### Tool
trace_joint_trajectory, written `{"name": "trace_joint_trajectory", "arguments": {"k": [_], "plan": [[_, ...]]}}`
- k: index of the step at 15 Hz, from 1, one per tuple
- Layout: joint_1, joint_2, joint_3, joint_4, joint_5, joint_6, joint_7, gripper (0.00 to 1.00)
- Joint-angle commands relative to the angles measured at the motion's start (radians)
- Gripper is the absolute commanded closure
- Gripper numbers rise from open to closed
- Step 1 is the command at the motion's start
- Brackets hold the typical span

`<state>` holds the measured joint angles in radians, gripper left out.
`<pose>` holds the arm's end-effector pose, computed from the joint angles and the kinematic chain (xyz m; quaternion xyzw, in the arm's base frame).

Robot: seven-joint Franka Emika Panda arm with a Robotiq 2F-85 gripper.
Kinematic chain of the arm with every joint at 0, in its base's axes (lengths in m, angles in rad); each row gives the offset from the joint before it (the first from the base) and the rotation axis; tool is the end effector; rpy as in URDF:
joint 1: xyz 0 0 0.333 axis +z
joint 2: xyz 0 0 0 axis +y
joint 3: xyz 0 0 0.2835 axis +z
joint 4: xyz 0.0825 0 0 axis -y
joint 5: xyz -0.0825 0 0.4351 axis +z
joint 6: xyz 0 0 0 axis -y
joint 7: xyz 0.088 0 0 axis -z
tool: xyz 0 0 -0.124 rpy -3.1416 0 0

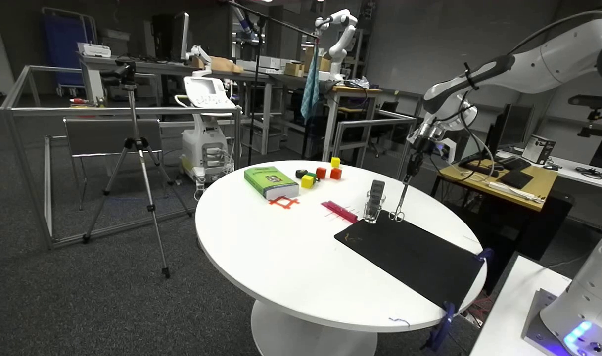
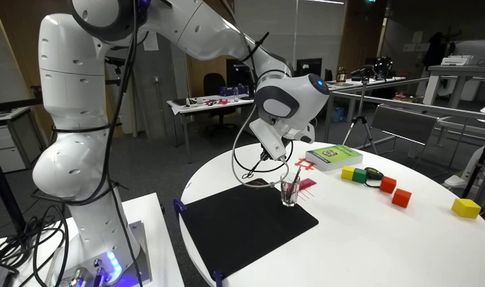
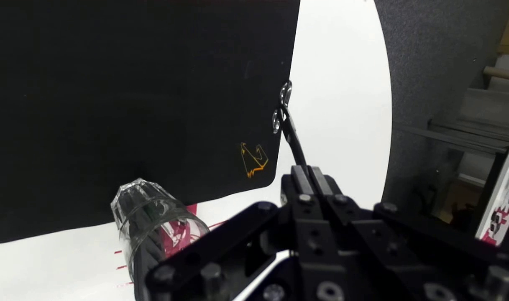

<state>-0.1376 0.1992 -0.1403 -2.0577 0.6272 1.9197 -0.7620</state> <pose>0.5699 -0.1106 0.2491 -0.9510 -0.0769 0.0095 0.2993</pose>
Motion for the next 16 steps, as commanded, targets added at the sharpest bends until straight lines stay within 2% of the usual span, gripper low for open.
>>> {"name": "trace_joint_trajectory", "arguments": {"k": [1,8,16], "plan": [[-0.040,0.033,0.017,0.010,0.022,-0.023,-0.033,0.99],[-0.051,0.121,0.028,0.016,-0.008,0.020,-0.010,0.99],[-0.045,0.179,0.081,0.013,0.002,0.163,-0.026,0.99]]}}
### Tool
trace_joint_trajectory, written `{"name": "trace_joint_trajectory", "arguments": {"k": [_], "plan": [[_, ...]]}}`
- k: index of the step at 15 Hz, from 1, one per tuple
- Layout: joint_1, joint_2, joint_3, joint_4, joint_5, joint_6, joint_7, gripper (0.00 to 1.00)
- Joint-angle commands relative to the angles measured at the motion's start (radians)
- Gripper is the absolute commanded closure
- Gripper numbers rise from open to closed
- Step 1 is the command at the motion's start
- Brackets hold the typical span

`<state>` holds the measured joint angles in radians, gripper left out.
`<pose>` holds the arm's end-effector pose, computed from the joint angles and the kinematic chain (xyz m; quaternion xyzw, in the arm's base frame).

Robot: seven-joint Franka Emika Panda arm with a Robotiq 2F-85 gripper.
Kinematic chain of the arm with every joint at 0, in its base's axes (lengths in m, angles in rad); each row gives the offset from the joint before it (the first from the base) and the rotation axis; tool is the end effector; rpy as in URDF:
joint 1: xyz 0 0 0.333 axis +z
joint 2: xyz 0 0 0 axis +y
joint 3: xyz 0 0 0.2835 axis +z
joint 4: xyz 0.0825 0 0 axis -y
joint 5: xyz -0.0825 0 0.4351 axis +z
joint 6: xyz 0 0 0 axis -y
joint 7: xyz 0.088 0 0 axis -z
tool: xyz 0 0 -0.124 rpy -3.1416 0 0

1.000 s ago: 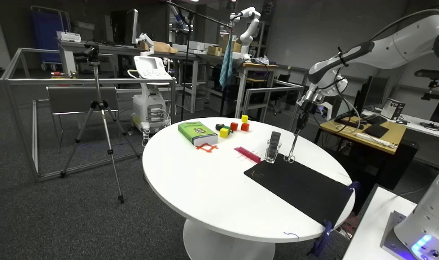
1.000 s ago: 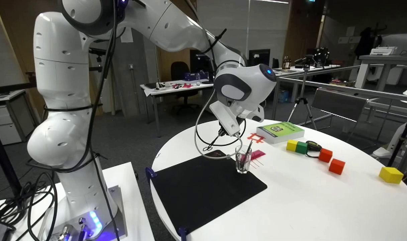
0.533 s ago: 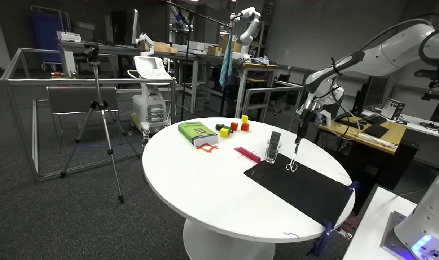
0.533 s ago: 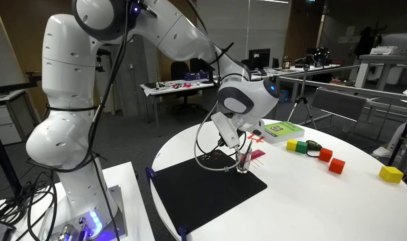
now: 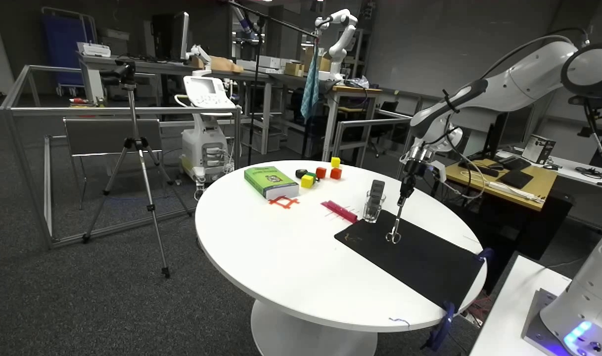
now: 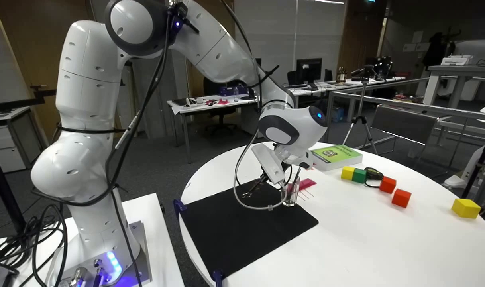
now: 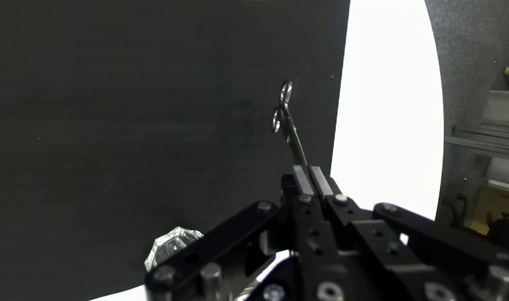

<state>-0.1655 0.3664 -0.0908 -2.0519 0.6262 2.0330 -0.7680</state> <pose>0.5649 -0.1069 0.1571 -0.9552 -0.0560 0.0441 0.2871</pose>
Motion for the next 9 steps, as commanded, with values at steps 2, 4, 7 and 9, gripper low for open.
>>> {"name": "trace_joint_trajectory", "arguments": {"k": [2,4,7,9], "plan": [[-0.016,0.018,0.048,0.001,0.005,0.083,-0.018,0.99],[-0.018,0.022,0.061,-0.001,0.000,0.095,-0.016,0.99],[-0.018,0.019,0.063,-0.001,-0.024,0.083,-0.011,0.72],[-0.018,0.019,0.063,-0.001,-0.035,0.086,-0.007,0.63]]}}
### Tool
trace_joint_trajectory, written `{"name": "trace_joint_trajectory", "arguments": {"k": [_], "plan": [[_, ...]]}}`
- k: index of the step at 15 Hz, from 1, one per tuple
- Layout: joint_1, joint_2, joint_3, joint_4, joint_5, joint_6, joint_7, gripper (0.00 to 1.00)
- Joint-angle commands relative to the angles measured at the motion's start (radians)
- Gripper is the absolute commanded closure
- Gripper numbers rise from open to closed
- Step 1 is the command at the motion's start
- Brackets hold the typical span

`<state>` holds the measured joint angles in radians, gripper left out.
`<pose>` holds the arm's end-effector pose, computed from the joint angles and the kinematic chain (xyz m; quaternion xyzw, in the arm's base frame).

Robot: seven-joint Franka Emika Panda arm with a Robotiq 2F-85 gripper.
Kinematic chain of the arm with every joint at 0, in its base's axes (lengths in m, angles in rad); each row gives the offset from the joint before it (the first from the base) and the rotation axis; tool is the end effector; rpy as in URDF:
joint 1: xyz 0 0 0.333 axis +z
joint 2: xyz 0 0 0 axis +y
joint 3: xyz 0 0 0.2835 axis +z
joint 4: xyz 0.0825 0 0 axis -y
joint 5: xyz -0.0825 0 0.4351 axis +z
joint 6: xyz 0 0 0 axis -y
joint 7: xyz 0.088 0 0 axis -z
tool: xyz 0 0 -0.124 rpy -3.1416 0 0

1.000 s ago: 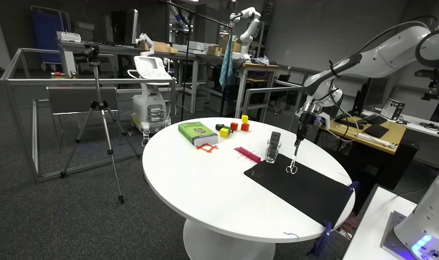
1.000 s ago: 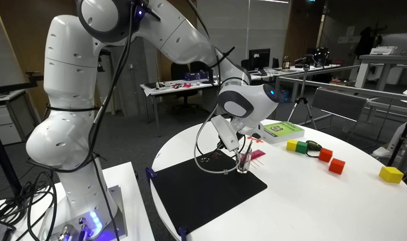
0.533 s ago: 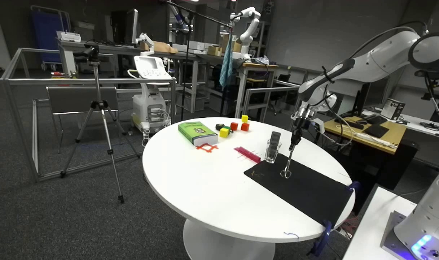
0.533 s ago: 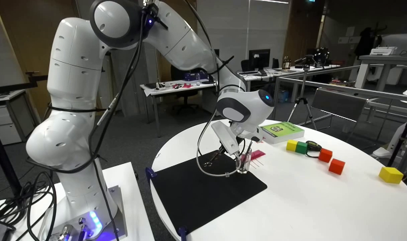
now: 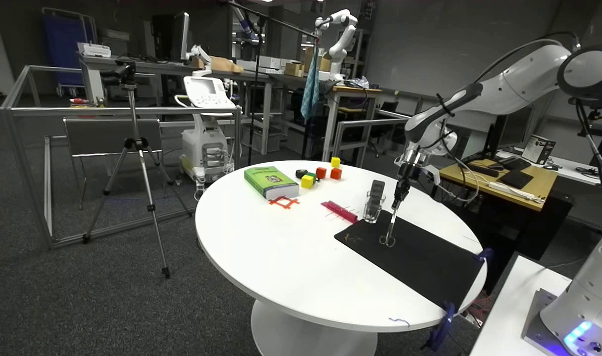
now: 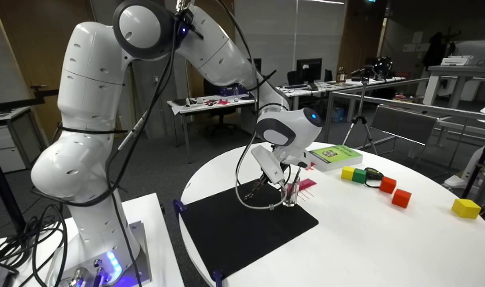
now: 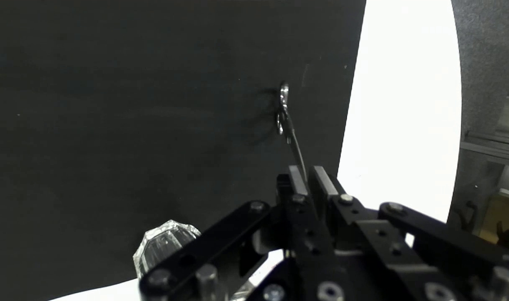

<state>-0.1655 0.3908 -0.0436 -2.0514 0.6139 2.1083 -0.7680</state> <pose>0.5730 -0.0867 0.1447 -0.9596 -0.0721 0.0343 0.2699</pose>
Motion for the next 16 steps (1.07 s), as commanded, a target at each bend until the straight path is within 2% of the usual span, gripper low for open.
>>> {"name": "trace_joint_trajectory", "arguments": {"k": [1,8,9,14,16], "plan": [[-0.019,-0.007,0.016,-0.003,-0.024,0.012,-0.004,0.56],[-0.019,-0.023,0.010,-0.029,-0.070,0.054,-0.016,0.04],[-0.018,-0.028,0.009,-0.040,-0.090,0.080,-0.019,0.01],[-0.014,-0.041,0.005,-0.094,-0.237,0.233,-0.009,0.00],[0.001,-0.047,-0.014,-0.115,-0.370,0.259,0.015,0.00]]}}
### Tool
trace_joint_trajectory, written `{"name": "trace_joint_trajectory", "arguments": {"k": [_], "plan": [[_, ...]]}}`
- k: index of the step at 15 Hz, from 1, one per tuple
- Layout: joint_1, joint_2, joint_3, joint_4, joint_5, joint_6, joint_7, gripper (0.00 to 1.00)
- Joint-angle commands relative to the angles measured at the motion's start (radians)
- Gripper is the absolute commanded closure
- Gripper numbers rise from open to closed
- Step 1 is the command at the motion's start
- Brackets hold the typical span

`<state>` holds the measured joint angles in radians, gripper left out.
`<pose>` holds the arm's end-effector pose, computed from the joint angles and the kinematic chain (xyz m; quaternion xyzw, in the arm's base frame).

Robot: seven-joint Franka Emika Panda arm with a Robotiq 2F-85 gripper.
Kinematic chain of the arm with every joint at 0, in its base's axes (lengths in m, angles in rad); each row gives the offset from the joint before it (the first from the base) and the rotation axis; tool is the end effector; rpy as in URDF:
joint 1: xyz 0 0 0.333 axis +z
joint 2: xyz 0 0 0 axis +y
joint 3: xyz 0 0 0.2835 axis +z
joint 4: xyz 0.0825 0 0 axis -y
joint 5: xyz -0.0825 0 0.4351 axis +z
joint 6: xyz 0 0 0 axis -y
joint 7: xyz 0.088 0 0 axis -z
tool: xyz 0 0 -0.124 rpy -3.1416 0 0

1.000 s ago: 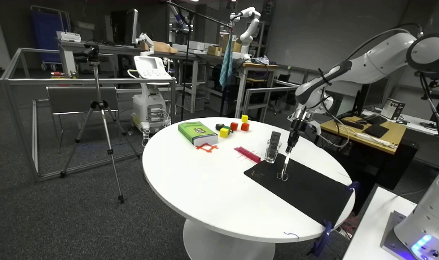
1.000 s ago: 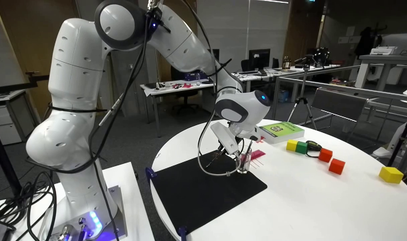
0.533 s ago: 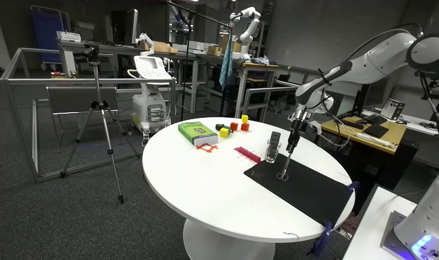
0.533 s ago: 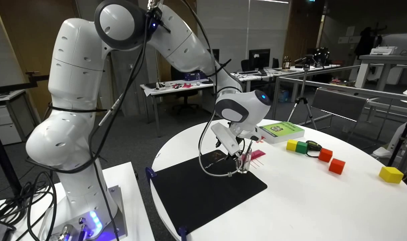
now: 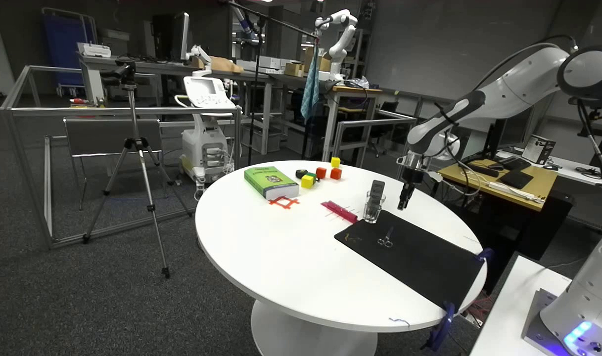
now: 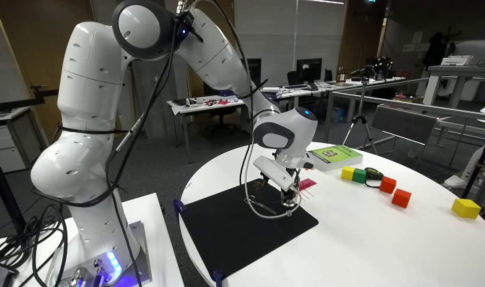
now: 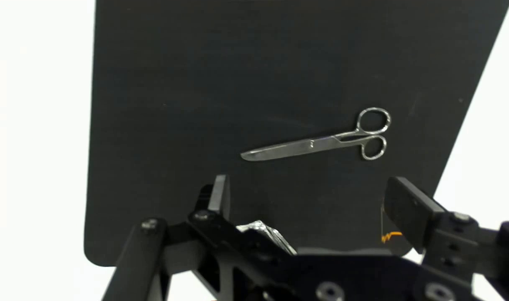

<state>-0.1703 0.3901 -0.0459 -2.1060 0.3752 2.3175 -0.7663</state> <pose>0.5668 -0.1144 0.1296 -0.9803 -0.1339 0.0213 0.1434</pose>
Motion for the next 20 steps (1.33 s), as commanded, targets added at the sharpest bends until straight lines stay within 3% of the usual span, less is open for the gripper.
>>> {"name": "trace_joint_trajectory", "arguments": {"k": [1,6,9,11,18,20], "plan": [[0.015,-0.051,-0.024,-0.071,-0.215,0.051,0.029,0.00],[0.019,-0.100,-0.030,-0.102,-0.519,-0.038,0.027,0.00],[0.009,-0.130,-0.011,-0.121,-0.565,-0.075,-0.018,0.00],[0.026,-0.147,-0.020,-0.131,-0.607,-0.096,0.017,0.00],[0.037,-0.159,0.009,-0.099,-0.686,-0.278,-0.278,0.00],[0.034,-0.123,0.003,-0.091,-0.650,-0.227,-0.221,0.00]]}}
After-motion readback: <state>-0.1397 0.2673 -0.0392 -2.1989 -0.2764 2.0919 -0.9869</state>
